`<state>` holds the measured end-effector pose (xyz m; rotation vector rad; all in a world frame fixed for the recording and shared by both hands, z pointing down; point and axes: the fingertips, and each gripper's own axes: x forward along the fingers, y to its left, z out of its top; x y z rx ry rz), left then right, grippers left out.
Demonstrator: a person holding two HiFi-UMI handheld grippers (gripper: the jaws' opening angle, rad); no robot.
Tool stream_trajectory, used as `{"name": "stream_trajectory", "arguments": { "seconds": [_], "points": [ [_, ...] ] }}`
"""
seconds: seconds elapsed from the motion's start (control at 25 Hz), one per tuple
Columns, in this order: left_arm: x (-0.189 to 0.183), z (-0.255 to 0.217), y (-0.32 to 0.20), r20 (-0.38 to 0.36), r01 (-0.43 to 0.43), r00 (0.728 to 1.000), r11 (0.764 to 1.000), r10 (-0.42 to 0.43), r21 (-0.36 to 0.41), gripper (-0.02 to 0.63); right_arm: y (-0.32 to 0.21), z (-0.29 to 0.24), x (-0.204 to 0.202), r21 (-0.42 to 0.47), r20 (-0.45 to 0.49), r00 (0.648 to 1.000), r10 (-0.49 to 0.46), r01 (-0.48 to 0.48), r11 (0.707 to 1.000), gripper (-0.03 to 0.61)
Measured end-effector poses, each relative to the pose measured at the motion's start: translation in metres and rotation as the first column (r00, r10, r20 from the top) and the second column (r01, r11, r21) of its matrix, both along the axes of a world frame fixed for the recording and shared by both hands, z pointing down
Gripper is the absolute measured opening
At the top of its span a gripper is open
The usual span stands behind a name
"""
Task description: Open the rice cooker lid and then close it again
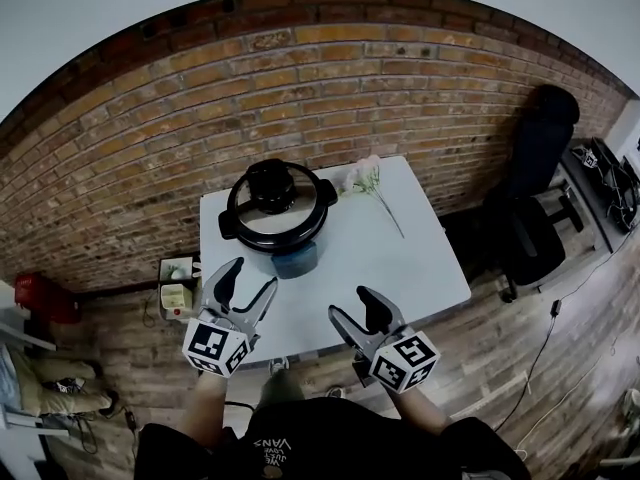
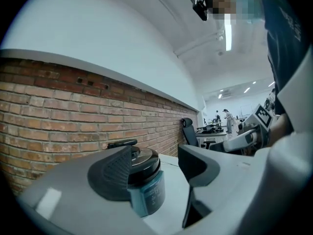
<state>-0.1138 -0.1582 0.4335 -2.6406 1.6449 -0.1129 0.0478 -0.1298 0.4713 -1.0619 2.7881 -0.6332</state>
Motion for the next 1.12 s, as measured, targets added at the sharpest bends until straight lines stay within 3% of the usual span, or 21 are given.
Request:
{"name": "stream_trajectory", "arguments": {
  "seconds": [0.32,0.76,0.96,1.12],
  "points": [
    [-0.007,-0.021,-0.058,0.097,-0.082,0.992,0.997,0.082,-0.001,0.272,-0.019,-0.005,-0.008,-0.005,0.034,0.999,0.027,-0.026,1.0,0.295],
    [-0.009,-0.059,-0.145,0.18,-0.243,0.955,0.97,0.236,0.017,0.273,-0.049,-0.012,-0.032,0.013,0.046,0.997,0.054,-0.055,0.998,0.295],
    [-0.006,-0.044,-0.174,0.266,-0.321,0.905,0.943,0.332,-0.083,0.279,-0.057,-0.011,-0.041,0.003,0.06,0.996,0.065,-0.065,0.998,0.295],
    [-0.003,-0.017,-0.189,0.334,-0.384,0.838,0.901,0.432,-0.202,0.282,-0.06,-0.009,-0.048,-0.008,0.065,0.995,0.072,-0.071,0.997,0.295]
  ]
}}
